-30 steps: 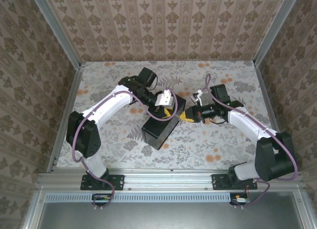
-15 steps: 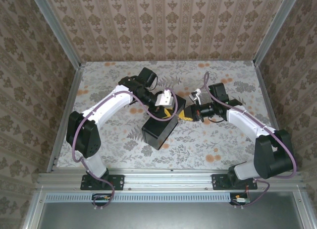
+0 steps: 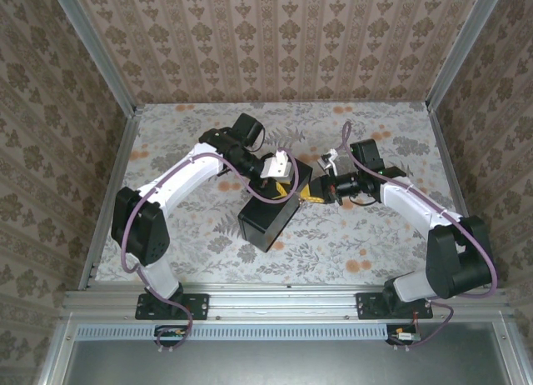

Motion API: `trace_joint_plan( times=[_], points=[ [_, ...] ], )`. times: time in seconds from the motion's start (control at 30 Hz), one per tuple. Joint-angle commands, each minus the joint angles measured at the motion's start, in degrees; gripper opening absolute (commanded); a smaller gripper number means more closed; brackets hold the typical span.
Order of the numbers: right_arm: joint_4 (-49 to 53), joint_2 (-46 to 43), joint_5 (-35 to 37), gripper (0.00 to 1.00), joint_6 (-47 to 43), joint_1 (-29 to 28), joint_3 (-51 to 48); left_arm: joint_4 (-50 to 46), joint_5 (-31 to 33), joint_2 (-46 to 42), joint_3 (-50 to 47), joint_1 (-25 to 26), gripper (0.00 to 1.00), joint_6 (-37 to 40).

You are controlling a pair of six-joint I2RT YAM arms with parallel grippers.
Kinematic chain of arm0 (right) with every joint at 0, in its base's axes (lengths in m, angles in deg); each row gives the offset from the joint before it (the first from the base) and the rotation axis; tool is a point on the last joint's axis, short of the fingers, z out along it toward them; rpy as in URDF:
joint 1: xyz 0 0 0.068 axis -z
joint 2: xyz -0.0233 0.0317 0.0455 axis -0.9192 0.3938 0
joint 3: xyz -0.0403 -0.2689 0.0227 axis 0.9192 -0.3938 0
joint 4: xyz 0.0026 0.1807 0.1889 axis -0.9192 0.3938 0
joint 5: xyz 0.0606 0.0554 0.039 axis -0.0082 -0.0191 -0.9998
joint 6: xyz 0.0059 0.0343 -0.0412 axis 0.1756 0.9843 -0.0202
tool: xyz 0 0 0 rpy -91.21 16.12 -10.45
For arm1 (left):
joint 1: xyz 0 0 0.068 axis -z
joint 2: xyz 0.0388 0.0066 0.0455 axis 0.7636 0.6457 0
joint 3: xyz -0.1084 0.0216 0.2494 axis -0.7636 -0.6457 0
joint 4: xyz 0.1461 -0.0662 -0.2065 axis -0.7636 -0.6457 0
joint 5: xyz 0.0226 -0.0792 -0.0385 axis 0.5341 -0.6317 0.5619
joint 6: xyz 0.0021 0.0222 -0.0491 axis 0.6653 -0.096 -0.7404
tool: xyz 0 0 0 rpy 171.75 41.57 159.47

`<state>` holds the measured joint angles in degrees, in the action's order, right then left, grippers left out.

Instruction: Unlock the padlock with the key

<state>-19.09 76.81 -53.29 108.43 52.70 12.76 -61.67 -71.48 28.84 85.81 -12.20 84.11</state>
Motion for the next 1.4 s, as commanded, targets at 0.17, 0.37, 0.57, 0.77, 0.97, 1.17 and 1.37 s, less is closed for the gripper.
trace_joint_plan(
  times=[0.17, 0.37, 0.57, 0.77, 0.97, 1.17, 1.37],
  points=[
    [-2.5, 0.3, -1.0, 0.0, 1.3, -0.1, 0.5, -0.7, -1.1, -2.4, 0.1, 0.6, 0.11, -0.1],
    [-3.4, 0.9, -0.5, 0.0, 2.8, -0.7, 1.2, -0.3, -1.7, -2.5, -0.1, 0.8, 0.1, -0.5],
    [-7.7, 1.7, -0.3, 0.0, 9.2, -3.0, 1.6, 3.0, -2.2, -3.5, -1.5, 1.3, 0.1, -2.5],
    [-10.3, 1.3, 0.3, 0.0, 15.2, -3.3, 2.4, 6.0, -2.9, -5.1, -3.7, 1.6, 0.09, -3.5],
    [-8.5, 1.5, 0.6, 0.0, 16.4, -5.3, 3.9, 8.5, -4.2, -5.3, -4.1, 1.7, 0.08, -4.5],
    [-13.6, -0.2, 1.7, 0.0, 18.5, -5.3, 0.2, 10.2, -7.6, -5.6, -5.0, 1.1, 0.08, -4.9],
    [-19.2, 1.1, -3.4, 0.0, 17.9, -3.0, -0.5, 9.8, -10.0, -5.9, -5.2, 0.9, 0.08, -4.5]
  ],
)
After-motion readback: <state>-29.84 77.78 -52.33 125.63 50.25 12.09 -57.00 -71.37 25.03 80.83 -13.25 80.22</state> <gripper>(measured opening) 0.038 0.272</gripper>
